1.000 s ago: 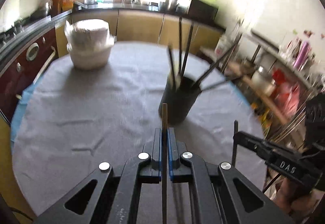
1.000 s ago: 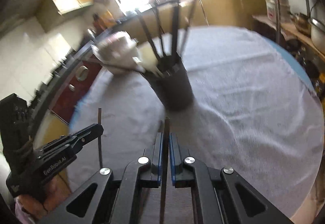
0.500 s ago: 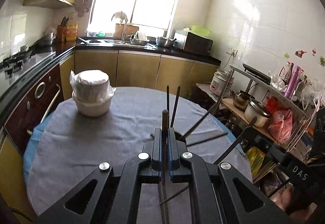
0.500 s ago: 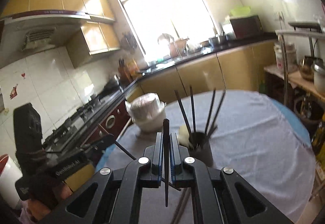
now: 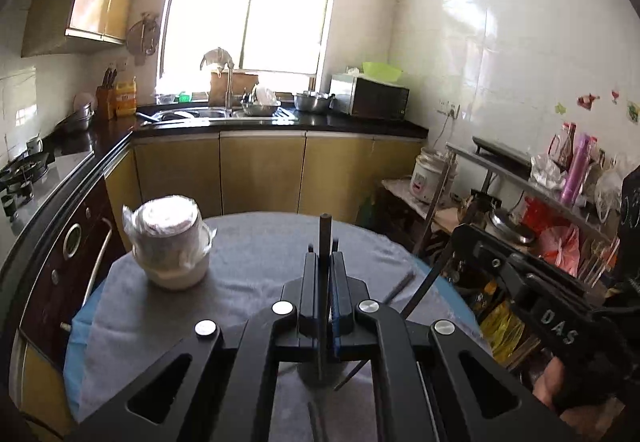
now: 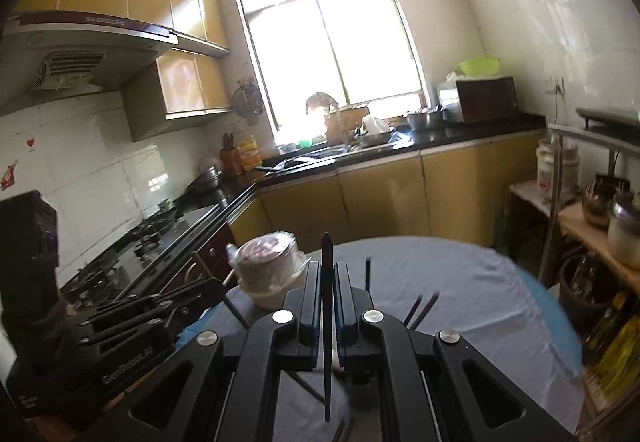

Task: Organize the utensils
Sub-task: 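Lift both held chopsticks and lower them into the black holder, then open both tools and pull them back from the holder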

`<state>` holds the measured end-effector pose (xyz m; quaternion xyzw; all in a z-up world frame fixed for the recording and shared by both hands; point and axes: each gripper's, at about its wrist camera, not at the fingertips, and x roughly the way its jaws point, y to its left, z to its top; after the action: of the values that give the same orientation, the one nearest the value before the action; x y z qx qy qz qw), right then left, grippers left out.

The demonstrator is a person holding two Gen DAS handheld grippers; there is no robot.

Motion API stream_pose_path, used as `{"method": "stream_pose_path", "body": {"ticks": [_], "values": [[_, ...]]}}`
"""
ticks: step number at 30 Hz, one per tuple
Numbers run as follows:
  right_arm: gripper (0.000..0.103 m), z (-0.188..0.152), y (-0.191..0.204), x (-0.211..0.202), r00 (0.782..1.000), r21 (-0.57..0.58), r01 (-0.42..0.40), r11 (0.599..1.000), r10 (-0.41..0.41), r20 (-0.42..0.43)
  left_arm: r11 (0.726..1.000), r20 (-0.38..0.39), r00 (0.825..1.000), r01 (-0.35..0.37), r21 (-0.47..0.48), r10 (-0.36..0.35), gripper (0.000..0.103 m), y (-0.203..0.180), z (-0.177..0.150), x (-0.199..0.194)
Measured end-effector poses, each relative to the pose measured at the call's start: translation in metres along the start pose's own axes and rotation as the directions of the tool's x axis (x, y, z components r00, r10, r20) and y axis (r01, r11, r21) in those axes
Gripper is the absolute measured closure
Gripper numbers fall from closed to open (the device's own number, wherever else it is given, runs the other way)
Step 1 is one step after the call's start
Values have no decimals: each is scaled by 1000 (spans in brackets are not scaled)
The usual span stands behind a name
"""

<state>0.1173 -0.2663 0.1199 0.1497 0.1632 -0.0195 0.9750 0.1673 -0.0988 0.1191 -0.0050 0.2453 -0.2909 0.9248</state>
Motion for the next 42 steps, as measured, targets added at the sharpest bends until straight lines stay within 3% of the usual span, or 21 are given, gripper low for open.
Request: {"method": "stream_pose_path", "body": {"ticks": [9, 20, 28, 32, 33, 35, 36, 37, 39, 42], "values": [[97, 20, 0, 44, 993, -27, 111, 993, -110, 34, 998, 76, 997, -32, -49, 35, 98, 0, 17, 30], [97, -15, -11, 76, 987, -31, 130, 991, -132, -95, 993, -72, 996, -53, -104, 46, 98, 15, -23, 74], [96, -35, -19, 70, 978, 5, 116, 993, -114, -172, 999, -123, 992, -23, -48, 17, 98, 1, -37, 65], [95, -41, -29, 56, 976, 69, 76, 995, -59, -212, 1000, -119, 993, 1, -20, -3, 97, -2, -42, 46], [95, -42, -32, 51, 976, 81, 64, 995, -45, -213, 1000, -121, 993, 9, -9, -10, 91, -3, -45, 37], [88, -43, -35, 39, 977, 93, 51, 994, -30, -209, 1000, -129, 991, 24, 0, -24, 63, -3, -50, 26], [85, -45, -38, 30, 979, 98, 46, 994, -25, -203, 1000, -123, 992, 19, 6, -19, 44, -3, -57, 14], [80, -46, -40, 19, 981, 102, 38, 994, -18, -194, 1000, -112, 994, 11, 11, -10, 40, -3, -60, 6], [79, -52, -40, -1, 984, 90, 36, 995, -20, -176, 999, -93, 996, 4, 34, 0, 40, -4, -70, -13], [79, -66, -36, -28, 984, 43, 42, 998, -34, -174, 999, -94, 995, -17, 51, 22, 30, -7, -90, -41]]}}
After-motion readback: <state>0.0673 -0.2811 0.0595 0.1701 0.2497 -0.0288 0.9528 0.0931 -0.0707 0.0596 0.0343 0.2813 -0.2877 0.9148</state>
